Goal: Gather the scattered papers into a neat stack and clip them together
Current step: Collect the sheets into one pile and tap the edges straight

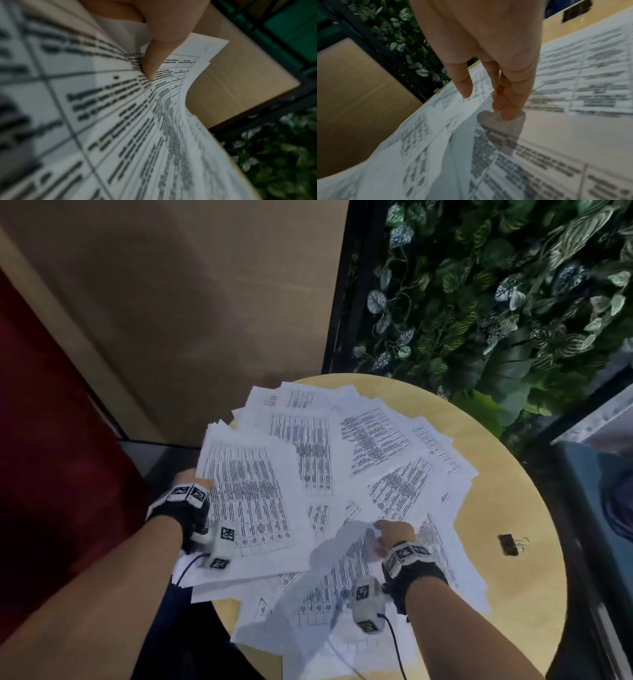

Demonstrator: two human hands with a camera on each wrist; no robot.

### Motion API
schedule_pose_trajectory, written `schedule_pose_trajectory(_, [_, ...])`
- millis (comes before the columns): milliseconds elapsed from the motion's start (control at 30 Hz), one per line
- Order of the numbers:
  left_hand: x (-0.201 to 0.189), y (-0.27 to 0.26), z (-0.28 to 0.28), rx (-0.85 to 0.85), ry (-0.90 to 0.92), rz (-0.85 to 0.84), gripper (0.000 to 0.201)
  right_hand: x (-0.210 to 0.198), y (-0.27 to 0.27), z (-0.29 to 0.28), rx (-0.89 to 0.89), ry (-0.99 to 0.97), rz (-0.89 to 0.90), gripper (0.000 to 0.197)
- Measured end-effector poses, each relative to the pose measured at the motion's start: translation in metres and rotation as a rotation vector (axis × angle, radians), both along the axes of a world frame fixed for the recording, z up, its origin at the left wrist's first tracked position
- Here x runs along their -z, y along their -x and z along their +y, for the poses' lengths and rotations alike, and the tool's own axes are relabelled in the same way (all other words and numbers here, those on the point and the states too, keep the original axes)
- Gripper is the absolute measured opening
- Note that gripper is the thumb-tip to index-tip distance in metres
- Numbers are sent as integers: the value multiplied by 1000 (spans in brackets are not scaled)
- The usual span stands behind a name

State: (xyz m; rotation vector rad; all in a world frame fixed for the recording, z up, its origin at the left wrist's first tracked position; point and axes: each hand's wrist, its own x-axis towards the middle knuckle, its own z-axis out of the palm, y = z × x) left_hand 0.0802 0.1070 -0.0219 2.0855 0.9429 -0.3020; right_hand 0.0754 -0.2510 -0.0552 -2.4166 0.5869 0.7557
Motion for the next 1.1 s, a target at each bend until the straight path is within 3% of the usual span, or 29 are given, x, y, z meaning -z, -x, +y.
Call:
schedule_pose_trajectory(67, [10,1,1,89,-81,93,24,-4,-2,17,-115,40,-13,33])
schedule_pose_trajectory(133, [22,-1,-1,171,-181,130,30,0,-7,31,-151,47,-16,35])
schedule_pose_trajectory(233, [30,-2,-7,271,-214,194,13,-1,-14,47,-111,29,28,38])
schedule_pose_trajectory(333, [37,-2,-6,278,-191,201,12,-4,-22,53,-73,115,95,29])
schedule_pose_trajectory(433, [42,0,-3,260,-175,158,29,2,-21,64,154,73,98,24])
schedule_pose_trajectory(533, [43,1,-3,275,-177,138,27,3,-22,83,527,-78,-55,63])
schedule_pose_trajectory(600, [42,2,-2,283,-175,140,24,-5,-25,92,780,-102,-129,74])
schedule_pose_trajectory(633, [42,2,-2,285,-166,142,23,-6,-27,94,820,-129,-117,75])
schedule_pose_trajectory(767, [43,2,-3,275,-157,168,25,5,-28,90,695,-234,56,77])
schedule_pose_trajectory(867, [43,3,-5,269,-163,185,29,7,-26,86,554,-228,62,67])
schedule_pose_trajectory(933, [45,3,-5,263,-169,177,30,0,-23,90,411,-155,63,52])
schedule_pose_trajectory(1000, [46,4,-6,260,-171,173,29,-5,-22,97,330,35,58,42])
schedule_pose_trajectory(1100, [47,5,-6,254,-156,175,28,-6,-21,115,332,27,18,53])
